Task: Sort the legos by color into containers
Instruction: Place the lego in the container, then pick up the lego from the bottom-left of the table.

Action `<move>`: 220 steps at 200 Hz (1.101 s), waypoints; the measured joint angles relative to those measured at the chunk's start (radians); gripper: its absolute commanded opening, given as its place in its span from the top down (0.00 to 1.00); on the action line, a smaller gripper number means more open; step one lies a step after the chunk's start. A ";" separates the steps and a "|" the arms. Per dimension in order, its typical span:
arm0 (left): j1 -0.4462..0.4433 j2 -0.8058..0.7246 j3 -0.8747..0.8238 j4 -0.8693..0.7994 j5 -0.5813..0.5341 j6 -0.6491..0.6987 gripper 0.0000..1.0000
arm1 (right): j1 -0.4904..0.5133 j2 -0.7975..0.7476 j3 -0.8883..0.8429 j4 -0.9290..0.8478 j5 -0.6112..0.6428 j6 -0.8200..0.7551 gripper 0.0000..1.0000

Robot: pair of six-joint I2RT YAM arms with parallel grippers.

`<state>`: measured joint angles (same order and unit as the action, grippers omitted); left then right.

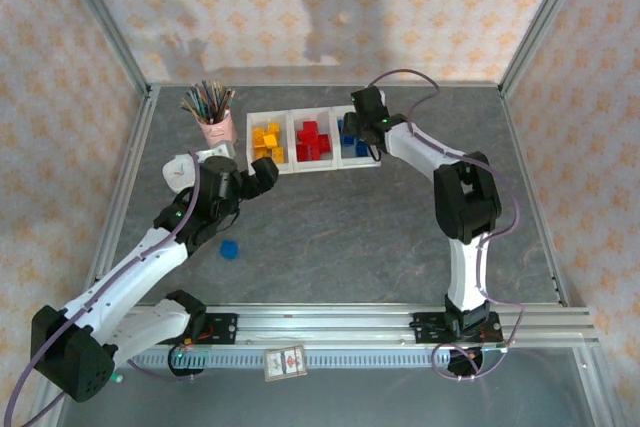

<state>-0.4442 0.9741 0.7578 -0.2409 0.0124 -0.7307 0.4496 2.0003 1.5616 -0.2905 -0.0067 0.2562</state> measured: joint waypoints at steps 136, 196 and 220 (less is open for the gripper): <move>0.019 -0.212 0.000 -0.152 -0.058 0.019 0.01 | 0.390 -0.277 -0.365 0.163 -0.081 -0.079 0.20; 0.021 -0.320 0.003 -0.330 -0.144 -0.013 0.01 | 0.560 -0.198 -0.397 0.344 -0.212 -0.119 0.17; 0.021 -0.355 0.021 -0.406 -0.182 -0.035 0.01 | 0.605 -0.125 -0.383 0.385 -0.249 -0.150 0.16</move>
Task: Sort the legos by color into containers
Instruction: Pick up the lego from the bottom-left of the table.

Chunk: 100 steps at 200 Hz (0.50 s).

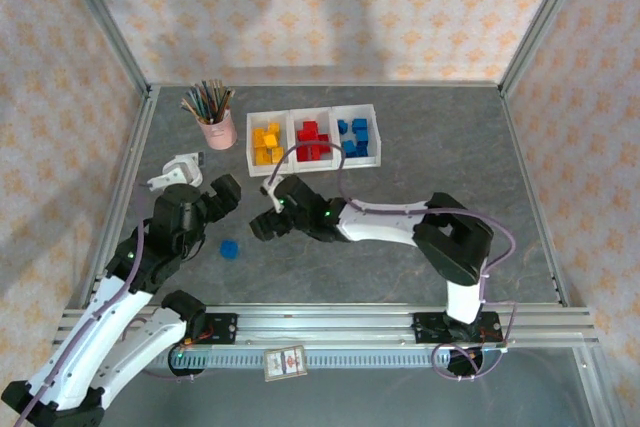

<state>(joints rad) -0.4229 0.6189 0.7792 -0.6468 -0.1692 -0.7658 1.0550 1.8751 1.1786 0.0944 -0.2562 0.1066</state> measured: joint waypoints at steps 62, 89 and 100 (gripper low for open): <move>0.000 -0.059 0.035 -0.143 -0.077 -0.058 0.01 | 0.113 0.141 0.104 0.027 -0.043 -0.074 0.13; 0.000 -0.063 0.037 -0.174 -0.091 -0.075 0.01 | 0.140 0.206 0.177 0.026 -0.039 -0.096 0.12; 0.000 -0.063 0.037 -0.179 -0.099 -0.080 0.01 | 0.145 0.229 0.205 0.020 -0.037 -0.102 0.13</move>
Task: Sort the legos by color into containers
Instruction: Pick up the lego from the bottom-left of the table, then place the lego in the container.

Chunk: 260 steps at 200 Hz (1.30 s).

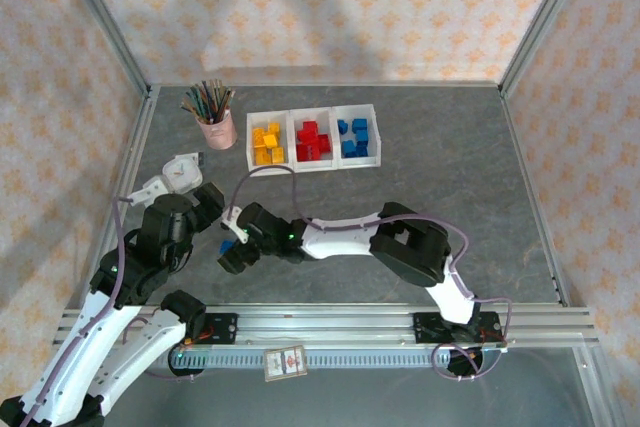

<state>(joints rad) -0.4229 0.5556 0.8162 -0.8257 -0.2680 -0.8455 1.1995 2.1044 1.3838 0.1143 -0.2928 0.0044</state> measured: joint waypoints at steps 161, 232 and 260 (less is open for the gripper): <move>0.000 -0.012 0.000 0.000 -0.005 -0.018 0.01 | -0.003 0.108 0.094 -0.070 0.074 -0.030 0.69; 0.000 0.064 0.000 0.093 0.052 0.011 0.01 | -0.116 -0.176 -0.097 -0.092 0.123 0.089 0.71; 0.000 0.122 0.000 0.180 0.105 0.037 0.01 | -0.240 -0.291 -0.135 -0.119 0.181 0.147 0.71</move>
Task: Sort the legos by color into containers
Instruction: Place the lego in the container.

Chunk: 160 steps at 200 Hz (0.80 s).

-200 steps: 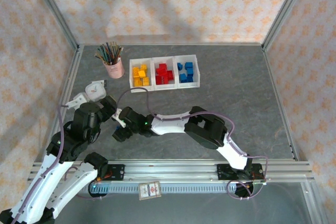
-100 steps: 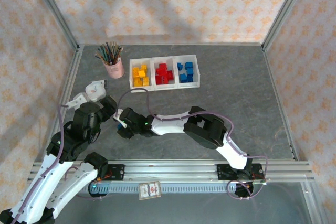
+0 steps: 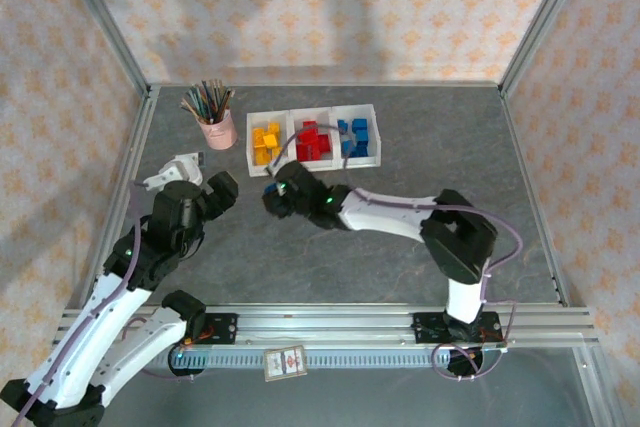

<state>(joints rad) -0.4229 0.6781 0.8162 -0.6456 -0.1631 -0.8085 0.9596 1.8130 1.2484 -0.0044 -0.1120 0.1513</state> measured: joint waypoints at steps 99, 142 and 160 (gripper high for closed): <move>0.000 0.257 -0.034 0.359 0.161 0.060 0.01 | -0.477 0.095 0.158 -0.102 0.116 0.074 0.68; 0.007 0.296 -0.034 0.444 0.179 0.077 0.01 | -0.512 0.248 0.318 -0.150 0.116 0.056 0.43; 0.013 0.304 -0.034 0.463 0.178 0.078 0.01 | -0.511 0.246 0.330 -0.166 0.120 0.050 0.31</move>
<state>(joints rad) -0.4099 0.9821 0.7826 -0.1825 0.0147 -0.7303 0.4488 2.0586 1.5784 -0.1699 0.0082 0.2012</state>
